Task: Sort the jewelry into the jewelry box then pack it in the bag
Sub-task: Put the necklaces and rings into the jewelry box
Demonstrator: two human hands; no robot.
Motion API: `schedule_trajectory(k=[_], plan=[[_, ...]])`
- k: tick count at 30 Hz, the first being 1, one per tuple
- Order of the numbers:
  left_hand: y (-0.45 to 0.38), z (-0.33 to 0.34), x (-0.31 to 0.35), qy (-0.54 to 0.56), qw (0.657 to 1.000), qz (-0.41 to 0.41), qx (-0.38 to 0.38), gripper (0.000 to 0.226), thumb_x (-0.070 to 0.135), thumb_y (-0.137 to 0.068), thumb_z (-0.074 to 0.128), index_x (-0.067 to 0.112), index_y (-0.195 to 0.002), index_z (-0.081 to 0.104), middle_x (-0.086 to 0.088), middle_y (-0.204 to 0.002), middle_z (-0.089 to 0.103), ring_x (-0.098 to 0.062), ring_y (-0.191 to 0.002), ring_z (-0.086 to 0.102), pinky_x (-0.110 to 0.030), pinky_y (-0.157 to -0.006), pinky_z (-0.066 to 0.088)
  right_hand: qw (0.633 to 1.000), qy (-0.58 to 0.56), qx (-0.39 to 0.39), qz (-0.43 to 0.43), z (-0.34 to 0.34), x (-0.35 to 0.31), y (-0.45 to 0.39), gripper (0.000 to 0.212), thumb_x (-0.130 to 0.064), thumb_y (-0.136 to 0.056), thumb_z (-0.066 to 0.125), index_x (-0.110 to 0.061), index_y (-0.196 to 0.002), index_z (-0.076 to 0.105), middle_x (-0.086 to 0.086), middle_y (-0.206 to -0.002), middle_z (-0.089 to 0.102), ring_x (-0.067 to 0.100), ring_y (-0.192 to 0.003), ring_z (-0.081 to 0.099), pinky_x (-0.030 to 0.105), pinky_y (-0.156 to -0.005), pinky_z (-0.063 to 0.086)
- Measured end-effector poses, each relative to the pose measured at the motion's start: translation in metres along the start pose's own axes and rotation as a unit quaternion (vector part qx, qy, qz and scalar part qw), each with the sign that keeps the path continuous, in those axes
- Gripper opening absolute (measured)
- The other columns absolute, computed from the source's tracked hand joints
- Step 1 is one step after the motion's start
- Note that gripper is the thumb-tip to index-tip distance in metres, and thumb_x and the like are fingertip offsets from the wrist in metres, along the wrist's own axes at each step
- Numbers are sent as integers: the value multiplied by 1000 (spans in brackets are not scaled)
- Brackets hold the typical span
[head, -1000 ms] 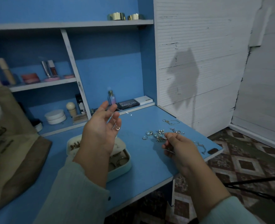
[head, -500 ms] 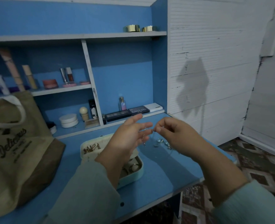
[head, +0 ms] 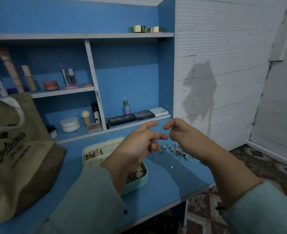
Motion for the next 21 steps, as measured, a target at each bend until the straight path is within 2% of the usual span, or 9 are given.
schedule_trajectory(k=[1, 3, 7, 10, 13, 16, 21], plan=[[1, 0, 2, 5, 1000, 5, 0, 42, -1, -91, 43, 16, -130, 43, -6, -79, 63, -8, -42, 33, -25, -66, 39, 1000, -25, -7, 15, 2, 4, 0, 26, -6, -90, 38, -24, -101, 54, 1, -77, 46, 10, -62, 41, 24, -60, 33], [3, 1, 6, 8, 1000, 12, -4, 42, 0, -92, 42, 18, -131, 43, -5, -82, 63, -8, -41, 33, -25, -61, 43, 998, -44, -26, 22, 8, 9, 1, 24, -7, -88, 43, -25, -95, 57, 0, -76, 47, 10, -63, 40, 24, -63, 33], [7, 2, 12, 9, 1000, 16, -18, 42, 3, -93, 40, 22, -131, 43, -8, -95, 64, -7, -43, 35, -22, -49, 40, 997, -51, -61, 1, 22, 7, 2, 9, -17, -90, 54, -20, -88, 63, -6, -74, 55, -5, -47, 44, 11, -52, 34], [10, 2, 17, 13, 999, 28, -31, 41, 4, -93, 38, 25, -127, 43, -5, -98, 67, -9, -45, 33, -21, -46, 37, 997, -71, -28, 11, 17, 11, -1, 19, -19, -92, 54, -22, -74, 60, -13, -60, 52, -5, -42, 41, 12, -50, 32], [11, -5, 23, -1, 999, 43, -31, 37, 6, -93, 44, 28, -123, 46, -1, -88, 68, -8, -45, 35, -21, -47, 39, 992, -116, 14, 46, 11, 19, -6, 17, -22, -90, 56, -21, -75, 61, -16, -55, 52, 2, -52, 43, 20, -56, 31], [11, -20, 30, -10, 998, 63, -10, 36, 4, -92, 47, 24, -121, 50, 0, -72, 57, -8, -46, 36, -21, -50, 42, 979, -186, 35, 80, 10, 21, -14, 16, -16, -89, 56, -18, -73, 61, -3, -73, 56, 13, -64, 43, 25, -59, 33], [13, -65, 48, 61, 992, 92, 57, 28, 0, -92, 43, 20, -107, 56, 0, -68, 50, -8, -51, 41, -21, -57, 52, 940, -319, 0, 119, 32, 9, -34, 18, -12, -90, 51, -13, -74, 58, 0, -70, 58, 12, -63, 48, 24, -59, 36]])
Point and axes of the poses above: each hand's wrist, its own y-axis away from the middle knuckle, its own z-axis out of the palm, x = y × z, the point moved 10 cm from there along -y, towards the middle knuckle
